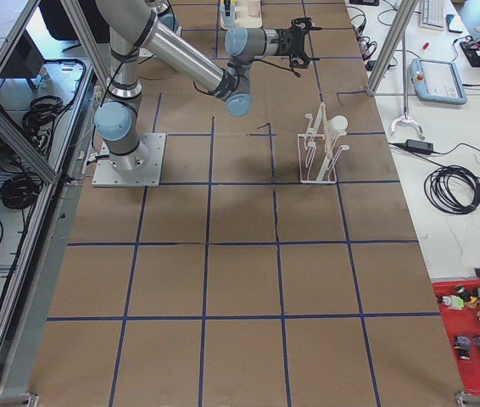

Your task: Transfer IKEA cup to right arm and place on rack

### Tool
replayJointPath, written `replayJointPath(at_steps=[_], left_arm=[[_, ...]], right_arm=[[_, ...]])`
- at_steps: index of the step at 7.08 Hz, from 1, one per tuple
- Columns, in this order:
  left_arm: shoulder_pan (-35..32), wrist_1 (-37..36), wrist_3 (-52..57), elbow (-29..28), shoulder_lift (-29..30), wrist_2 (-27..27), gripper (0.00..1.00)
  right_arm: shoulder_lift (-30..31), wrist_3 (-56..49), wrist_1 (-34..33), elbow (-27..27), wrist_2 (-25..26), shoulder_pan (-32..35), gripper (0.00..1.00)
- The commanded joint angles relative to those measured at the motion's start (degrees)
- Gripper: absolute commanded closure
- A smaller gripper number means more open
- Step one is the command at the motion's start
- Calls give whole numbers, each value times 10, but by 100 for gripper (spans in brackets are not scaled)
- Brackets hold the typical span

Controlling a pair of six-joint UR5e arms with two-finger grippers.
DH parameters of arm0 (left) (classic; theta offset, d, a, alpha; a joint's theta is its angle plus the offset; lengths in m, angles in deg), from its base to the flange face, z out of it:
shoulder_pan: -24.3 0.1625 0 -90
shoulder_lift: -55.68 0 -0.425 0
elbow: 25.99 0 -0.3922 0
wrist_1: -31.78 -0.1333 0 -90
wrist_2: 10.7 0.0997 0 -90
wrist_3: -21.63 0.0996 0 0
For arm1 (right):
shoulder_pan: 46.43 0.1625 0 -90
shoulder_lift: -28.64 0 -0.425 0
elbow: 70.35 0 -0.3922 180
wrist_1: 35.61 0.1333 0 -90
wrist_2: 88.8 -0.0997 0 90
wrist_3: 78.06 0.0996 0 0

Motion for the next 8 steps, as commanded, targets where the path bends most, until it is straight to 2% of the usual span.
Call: replayJointPath(at_steps=[1,3,4,5,6,8], left_arm=[[-7,71,1,-86,-3,-5,100],[-56,222,-6,-241,9,-13,100],[-70,268,0,-311,30,-14,100],[-80,275,1,-359,59,-16,100],[-99,275,1,-394,89,-48,100],[-124,219,-2,-409,112,-158,100]], right_arm=[[0,134,1,-1,-21,18,0],[10,270,0,-2,-31,37,0],[31,290,1,-12,-30,43,0],[49,292,1,-44,-29,43,0],[59,306,1,-60,-29,43,0],[58,363,1,-58,-29,43,0]])
